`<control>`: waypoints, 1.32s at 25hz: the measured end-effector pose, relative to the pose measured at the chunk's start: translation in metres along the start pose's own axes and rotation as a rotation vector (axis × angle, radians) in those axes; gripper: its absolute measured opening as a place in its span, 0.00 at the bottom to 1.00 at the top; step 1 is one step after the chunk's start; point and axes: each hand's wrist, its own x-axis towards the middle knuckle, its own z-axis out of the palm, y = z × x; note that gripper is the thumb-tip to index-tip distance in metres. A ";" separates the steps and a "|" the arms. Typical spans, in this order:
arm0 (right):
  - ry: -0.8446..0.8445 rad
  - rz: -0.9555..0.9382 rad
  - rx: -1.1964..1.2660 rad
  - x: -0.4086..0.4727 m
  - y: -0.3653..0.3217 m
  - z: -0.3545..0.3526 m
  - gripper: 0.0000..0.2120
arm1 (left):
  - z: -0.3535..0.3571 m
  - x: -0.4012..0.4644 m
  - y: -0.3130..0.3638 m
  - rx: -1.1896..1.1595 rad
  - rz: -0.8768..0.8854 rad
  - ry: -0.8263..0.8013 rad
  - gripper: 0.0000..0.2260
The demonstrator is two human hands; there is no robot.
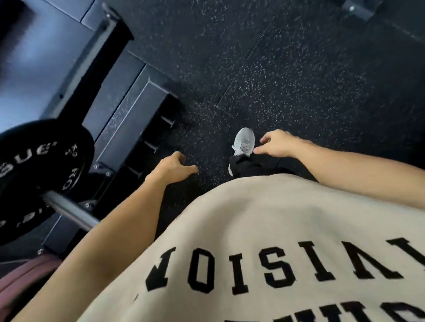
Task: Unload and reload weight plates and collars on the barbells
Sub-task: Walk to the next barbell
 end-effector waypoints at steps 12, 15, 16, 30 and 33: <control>-0.001 -0.055 -0.064 0.137 -0.062 -0.269 0.31 | -0.175 0.124 0.198 -0.140 -0.051 0.150 0.29; -0.027 -0.065 -0.114 0.176 -0.088 -0.312 0.30 | -0.208 0.166 0.214 -0.142 -0.063 0.155 0.28; -0.030 -0.055 -0.142 0.191 -0.101 -0.329 0.29 | -0.223 0.184 0.220 -0.141 -0.070 0.151 0.28; 0.041 -0.150 -0.295 0.380 -0.385 -0.585 0.25 | -0.545 0.379 0.301 -0.346 -0.060 0.268 0.33; -0.008 -0.165 -0.372 0.433 -0.442 -0.617 0.27 | -0.592 0.420 0.304 -0.401 -0.117 0.245 0.33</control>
